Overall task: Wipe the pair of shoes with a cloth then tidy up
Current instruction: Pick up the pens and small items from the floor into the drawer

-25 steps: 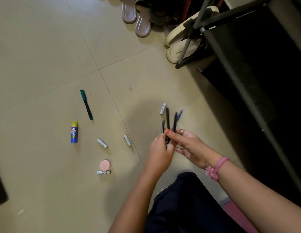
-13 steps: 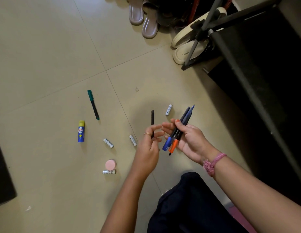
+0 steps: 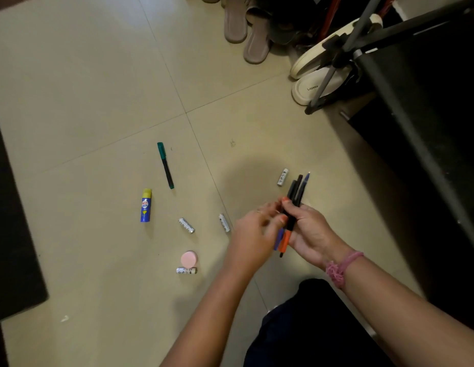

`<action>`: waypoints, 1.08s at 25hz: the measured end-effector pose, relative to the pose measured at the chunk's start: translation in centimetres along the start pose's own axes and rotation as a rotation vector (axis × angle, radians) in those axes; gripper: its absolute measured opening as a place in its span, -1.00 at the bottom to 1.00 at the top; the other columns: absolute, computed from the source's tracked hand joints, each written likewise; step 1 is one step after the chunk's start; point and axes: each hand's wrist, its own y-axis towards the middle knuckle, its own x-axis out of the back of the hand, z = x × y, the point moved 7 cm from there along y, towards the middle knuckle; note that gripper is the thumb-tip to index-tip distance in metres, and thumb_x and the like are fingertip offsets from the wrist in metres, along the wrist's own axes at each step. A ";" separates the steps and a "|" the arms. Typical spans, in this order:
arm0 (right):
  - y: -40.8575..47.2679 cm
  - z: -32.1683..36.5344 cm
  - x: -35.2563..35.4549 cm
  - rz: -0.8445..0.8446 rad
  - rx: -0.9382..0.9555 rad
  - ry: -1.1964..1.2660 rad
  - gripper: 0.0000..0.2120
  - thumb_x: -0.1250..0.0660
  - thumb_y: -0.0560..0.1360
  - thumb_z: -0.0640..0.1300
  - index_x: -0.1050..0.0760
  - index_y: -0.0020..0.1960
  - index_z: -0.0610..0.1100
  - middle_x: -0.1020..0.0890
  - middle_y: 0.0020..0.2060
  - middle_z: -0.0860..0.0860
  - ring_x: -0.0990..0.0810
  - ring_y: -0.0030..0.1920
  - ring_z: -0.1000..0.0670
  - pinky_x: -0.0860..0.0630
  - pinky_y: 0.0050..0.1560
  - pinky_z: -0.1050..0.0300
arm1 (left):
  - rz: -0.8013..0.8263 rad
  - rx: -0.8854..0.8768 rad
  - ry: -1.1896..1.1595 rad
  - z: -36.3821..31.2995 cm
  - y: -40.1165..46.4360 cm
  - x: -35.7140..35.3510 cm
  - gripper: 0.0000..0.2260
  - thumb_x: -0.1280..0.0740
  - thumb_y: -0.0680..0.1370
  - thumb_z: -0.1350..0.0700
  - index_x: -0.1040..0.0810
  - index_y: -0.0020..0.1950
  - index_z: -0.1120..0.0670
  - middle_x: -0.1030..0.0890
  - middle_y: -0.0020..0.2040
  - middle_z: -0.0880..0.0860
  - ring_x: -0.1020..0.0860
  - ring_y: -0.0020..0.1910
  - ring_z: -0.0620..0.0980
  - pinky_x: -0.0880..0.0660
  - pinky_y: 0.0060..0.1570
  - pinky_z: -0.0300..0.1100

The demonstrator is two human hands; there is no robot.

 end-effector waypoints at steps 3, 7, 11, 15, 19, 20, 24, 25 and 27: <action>0.1 1.2 1.6 -0.065 0.032 -0.057 -0.87 -0.16 0.61 -0.20 -0.48 -0.02 -0.15 -0.62 -0.27 -0.02 -0.63 -0.26 0.04 -0.57 -0.22 0.17 | -0.297 0.180 0.087 6.5 3.4 7.3 -0.65 -0.32 0.58 0.08 -0.48 0.34 0.15 -0.53 0.27 0.11 -0.51 0.19 -0.01 -0.35 0.16 -0.25; 0.4 1.6 3.8 -0.124 0.041 -0.056 -0.86 -0.16 0.61 -0.18 -0.49 0.01 -0.14 -0.58 -0.22 -0.03 -0.59 -0.23 0.02 -0.54 -0.18 0.14 | -0.326 0.324 0.304 13.7 8.6 14.1 -0.57 -0.25 0.61 0.09 -0.34 0.44 0.21 -0.21 0.48 0.27 -0.19 0.48 0.15 -0.15 0.40 -0.12; 0.5 0.4 4.3 -0.141 0.004 -0.045 -0.86 -0.15 0.62 -0.21 -0.48 -0.01 -0.16 -0.56 -0.22 -0.05 -0.56 -0.23 0.00 -0.50 -0.13 0.10 | -0.121 0.362 0.449 16.8 11.8 13.6 -0.54 -0.15 0.62 -0.10 -0.37 0.45 0.11 -0.15 0.51 0.26 -0.14 0.50 0.18 -0.12 0.46 0.10; 0.5 0.3 4.3 -0.152 0.013 -0.029 -0.85 -0.15 0.61 -0.23 -0.49 -0.02 -0.17 -0.56 -0.25 -0.04 -0.58 -0.27 0.02 -0.52 -0.20 0.15 | -0.240 0.352 0.412 16.5 12.6 12.4 -0.60 -0.20 0.61 -0.06 -0.45 0.29 0.22 -0.30 0.41 0.26 -0.31 0.38 0.24 -0.23 0.40 0.07; 0.6 0.2 3.9 -0.153 0.002 -0.042 -0.85 -0.16 0.61 -0.22 -0.50 0.00 -0.16 -0.58 -0.24 -0.04 -0.58 -0.23 0.01 -0.57 -0.35 0.20 | -0.313 0.370 0.374 15.6 11.7 12.0 -0.65 -0.22 0.63 0.11 -0.40 0.31 0.32 -0.35 0.28 0.20 -0.39 0.21 0.18 -0.32 0.18 -0.08; 0.6 0.3 3.7 -0.147 0.006 -0.046 -0.85 -0.16 0.61 -0.22 -0.50 0.00 -0.16 -0.58 -0.23 -0.04 -0.58 -0.22 0.01 -0.57 -0.34 0.20 | -0.350 0.325 0.405 15.1 11.6 12.1 -0.70 -0.20 0.63 0.16 -0.46 0.25 0.34 -0.39 0.26 0.24 -0.44 0.17 0.22 -0.35 0.14 -0.07; -0.1 1.0 3.0 -0.095 0.003 -0.066 -0.85 -0.18 0.60 -0.20 -0.53 0.04 -0.17 -0.61 -0.21 -0.04 -0.60 -0.19 0.02 -0.54 -0.16 0.17 | -0.411 0.204 0.144 12.6 9.9 12.0 -0.81 -0.28 0.59 0.25 -0.64 0.13 0.21 -0.63 0.12 0.22 -0.57 0.15 0.18 -0.45 0.23 -0.08; -0.4 1.3 2.8 -0.077 0.001 -0.076 -0.84 -0.19 0.59 -0.20 -0.54 0.05 -0.18 -0.62 -0.20 -0.04 -0.61 -0.18 0.02 -0.54 -0.12 0.15 | -0.387 0.214 -0.043 11.9 9.1 11.4 -0.84 -0.31 0.57 0.24 -0.65 0.08 0.14 -0.66 0.07 0.18 -0.59 0.13 0.15 -0.47 0.25 -0.02; -1.2 2.3 2.8 -0.050 0.001 -0.082 -0.82 -0.20 0.59 -0.19 -0.55 0.07 -0.18 -0.66 -0.16 -0.04 -0.62 -0.15 0.02 -0.54 -0.02 0.13 | -0.296 0.243 -0.421 9.5 6.9 9.4 -0.83 -0.35 0.54 0.29 -0.58 0.01 0.03 -0.66 0.03 0.17 -0.60 0.09 0.16 -0.50 0.21 0.10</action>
